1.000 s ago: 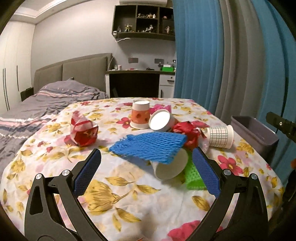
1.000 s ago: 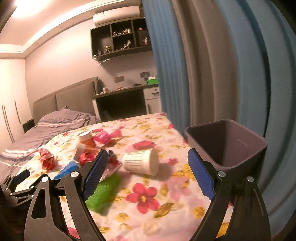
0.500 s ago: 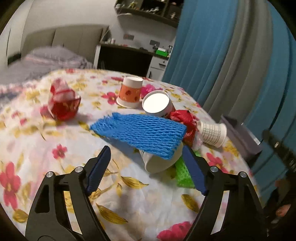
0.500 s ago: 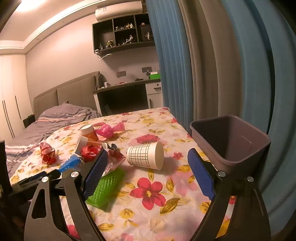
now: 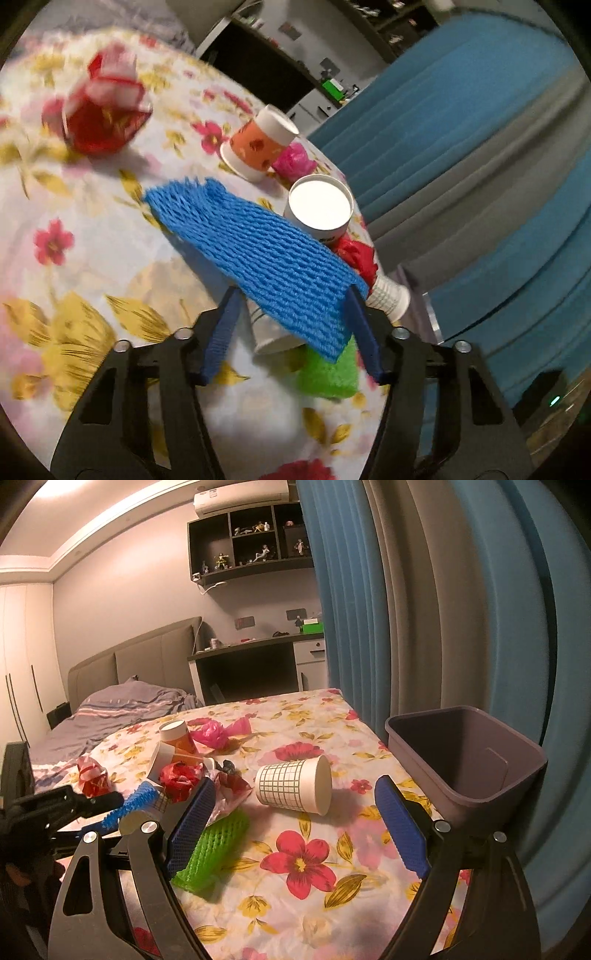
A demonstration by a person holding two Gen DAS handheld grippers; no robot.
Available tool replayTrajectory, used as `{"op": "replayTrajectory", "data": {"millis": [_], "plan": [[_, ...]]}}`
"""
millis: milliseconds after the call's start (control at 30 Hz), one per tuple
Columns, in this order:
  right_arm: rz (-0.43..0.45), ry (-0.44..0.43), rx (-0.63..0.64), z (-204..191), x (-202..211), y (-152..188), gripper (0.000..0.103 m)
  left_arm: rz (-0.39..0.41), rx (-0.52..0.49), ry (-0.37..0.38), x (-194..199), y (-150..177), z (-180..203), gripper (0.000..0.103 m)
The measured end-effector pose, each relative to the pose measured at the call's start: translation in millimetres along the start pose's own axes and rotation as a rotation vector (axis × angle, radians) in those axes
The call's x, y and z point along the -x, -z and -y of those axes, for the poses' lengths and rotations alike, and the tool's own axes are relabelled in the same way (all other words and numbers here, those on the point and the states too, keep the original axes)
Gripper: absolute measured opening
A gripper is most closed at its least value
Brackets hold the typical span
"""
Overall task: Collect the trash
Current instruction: 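Grasp the blue foam net with the left gripper while the right grasps the red wrapper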
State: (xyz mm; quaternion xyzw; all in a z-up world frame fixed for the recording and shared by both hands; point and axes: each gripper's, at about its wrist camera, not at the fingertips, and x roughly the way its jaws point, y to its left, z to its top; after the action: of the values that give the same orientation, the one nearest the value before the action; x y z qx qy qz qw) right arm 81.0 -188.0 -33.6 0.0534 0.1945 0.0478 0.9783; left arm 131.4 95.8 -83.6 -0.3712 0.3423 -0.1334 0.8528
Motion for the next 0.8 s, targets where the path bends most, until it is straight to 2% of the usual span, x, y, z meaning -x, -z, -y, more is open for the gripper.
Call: {"op": "replayTrajectory", "data": {"millis": [33, 133, 167, 200, 400, 500, 667, 800], "plan": [[-0.002, -0.002, 0.002, -0.6, -0.8, 0.8, 0.085, -0.006, 0.017, 0.016, -2.5, -1.6, -1.3, 0.046], [-0.012, -0.009, 0.013, -3.5, -3.6, 3.2, 0.085, -0.018, 0.059, 0.065, -8.3, -4.0, -3.6, 0.021], [-0.015, -0.012, 0.016, -4.8, -4.7, 3.7, 0.085, -0.017, 0.059, 0.073, -9.4, -4.7, -2.7, 0.009], [-0.02, -0.018, 0.021, -7.1, -5.8, 4.9, 0.085, -0.014, 0.055, 0.079, -9.4, -5.4, -2.5, 0.005], [-0.039, -0.042, 0.068, -21.8, -14.7, 8.2, 0.085, 0.036, 0.002, 0.1, 6.8, -8.5, 9.2, 0.004], [-0.053, -0.062, 0.084, -30.9, -23.0, 7.6, 0.085, 0.084, -0.067, 0.081, 23.2, -8.6, 21.6, 0.004], [-0.088, -0.131, 0.115, -54.3, -43.8, 3.9, 0.083, 0.163, -0.206, -0.01, 44.5, -4.0, 38.7, 0.004], [-0.116, -0.142, 0.153, -68.7, -61.2, 3.8, 0.08, 0.217, -0.283, -0.087, 57.7, -5.4, 43.4, 0.004]]}}
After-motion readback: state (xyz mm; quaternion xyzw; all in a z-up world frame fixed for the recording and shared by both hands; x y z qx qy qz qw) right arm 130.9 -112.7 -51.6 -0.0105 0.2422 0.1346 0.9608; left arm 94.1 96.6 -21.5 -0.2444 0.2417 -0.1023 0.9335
